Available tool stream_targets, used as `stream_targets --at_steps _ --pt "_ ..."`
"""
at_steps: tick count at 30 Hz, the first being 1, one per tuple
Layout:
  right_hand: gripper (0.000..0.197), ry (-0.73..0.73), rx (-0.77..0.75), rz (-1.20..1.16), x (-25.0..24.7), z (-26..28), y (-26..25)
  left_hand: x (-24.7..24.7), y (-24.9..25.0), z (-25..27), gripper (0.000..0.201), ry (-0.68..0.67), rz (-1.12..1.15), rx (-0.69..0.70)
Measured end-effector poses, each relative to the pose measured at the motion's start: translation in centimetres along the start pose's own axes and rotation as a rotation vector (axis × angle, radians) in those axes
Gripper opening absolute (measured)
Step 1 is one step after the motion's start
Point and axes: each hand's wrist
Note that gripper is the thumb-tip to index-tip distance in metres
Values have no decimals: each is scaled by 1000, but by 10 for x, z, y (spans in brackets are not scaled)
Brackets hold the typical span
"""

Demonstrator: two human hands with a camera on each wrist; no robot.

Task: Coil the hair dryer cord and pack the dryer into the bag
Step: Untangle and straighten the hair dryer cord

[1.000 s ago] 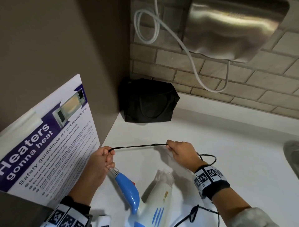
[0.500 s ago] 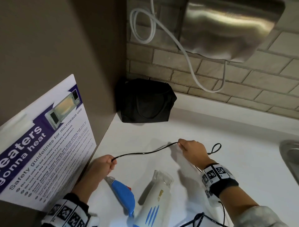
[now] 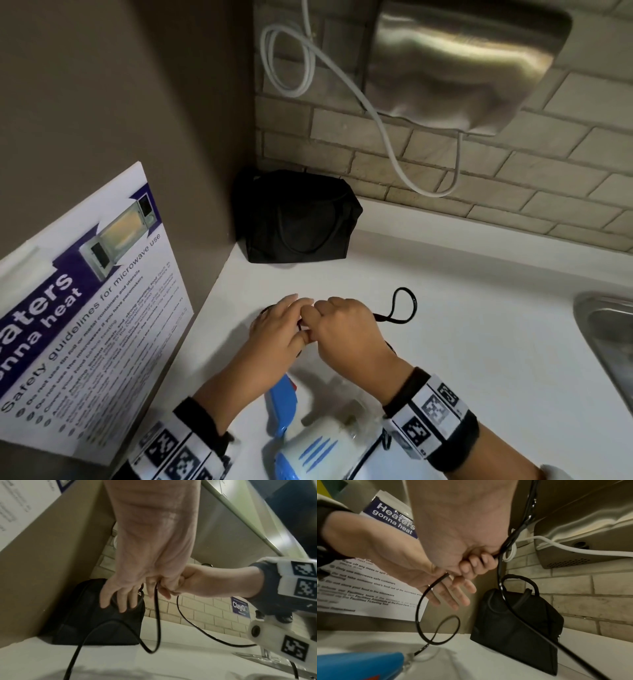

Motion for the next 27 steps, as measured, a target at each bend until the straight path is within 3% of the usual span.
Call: stream_targets --at_steps 4,8,13,22,25,27 --pt "22 36 -3 -46 -3 0 2 -5 8 6 16 -36 164 -38" --pt "19 45 -23 -106 -3 2 6 -6 12 8 26 -41 249 -92" --pt "26 -17 31 -182 4 3 24 -19 4 9 40 154 401 -252" --pt "12 -89 61 -294 24 9 40 -56 -30 22 39 289 657 -309" --pt "18 -67 74 -315 25 9 39 -54 -42 25 37 288 568 -304" --pt "20 -68 92 -304 25 8 41 -51 -46 27 29 263 293 -237"
Point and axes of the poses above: each hand's wrist, its own z-axis away from the middle knuckle, its own x-axis out of the palm, y = z × x, and after that the axes turned 1 degree about -z, right-handed
